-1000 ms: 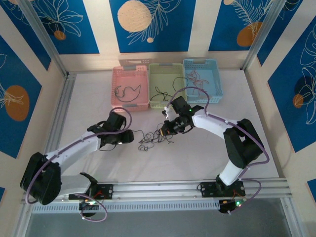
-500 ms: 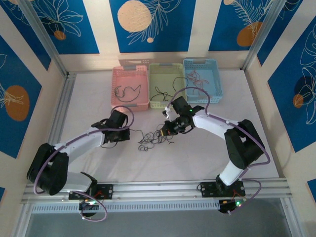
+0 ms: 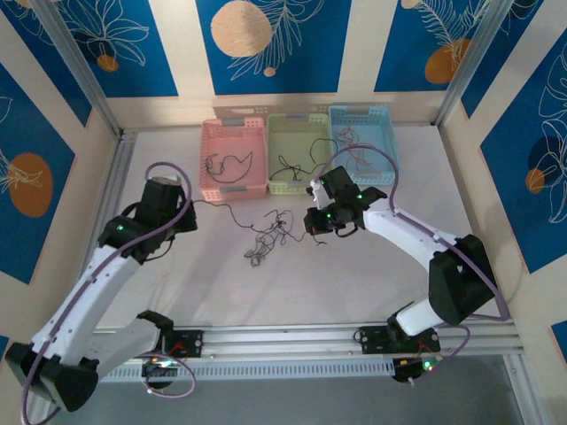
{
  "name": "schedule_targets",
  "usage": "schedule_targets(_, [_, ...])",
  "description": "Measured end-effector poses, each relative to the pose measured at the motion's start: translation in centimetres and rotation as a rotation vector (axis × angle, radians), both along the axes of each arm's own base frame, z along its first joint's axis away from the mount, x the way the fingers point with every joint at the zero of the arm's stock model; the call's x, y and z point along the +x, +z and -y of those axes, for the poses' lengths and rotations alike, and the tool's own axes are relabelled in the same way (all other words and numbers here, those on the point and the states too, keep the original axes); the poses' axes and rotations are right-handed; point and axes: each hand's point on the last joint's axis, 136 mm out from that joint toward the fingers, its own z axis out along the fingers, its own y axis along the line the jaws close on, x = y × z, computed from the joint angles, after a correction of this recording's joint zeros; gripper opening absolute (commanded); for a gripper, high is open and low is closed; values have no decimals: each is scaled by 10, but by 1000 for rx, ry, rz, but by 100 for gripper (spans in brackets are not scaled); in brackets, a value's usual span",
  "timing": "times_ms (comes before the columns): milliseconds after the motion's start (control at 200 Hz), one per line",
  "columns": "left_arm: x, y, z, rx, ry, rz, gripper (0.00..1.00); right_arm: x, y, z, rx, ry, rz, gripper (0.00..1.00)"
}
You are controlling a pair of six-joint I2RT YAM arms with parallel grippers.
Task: Untangle the cables
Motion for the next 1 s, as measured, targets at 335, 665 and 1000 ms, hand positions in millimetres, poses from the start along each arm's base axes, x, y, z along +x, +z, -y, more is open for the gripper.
schedule_targets(335, [-28, 17, -32, 128, 19, -17, 0, 19, 16, 44, -1, -191, 46, 0])
schedule_targets(665, [-42, 28, -46, 142, 36, -3, 0, 29, 3, 106, -95, -419, 10, 0])
schedule_targets(1000, [-54, 76, -50, 147, 7, 88, 0, 30, -18, 116, -126, -475, -68, 0])
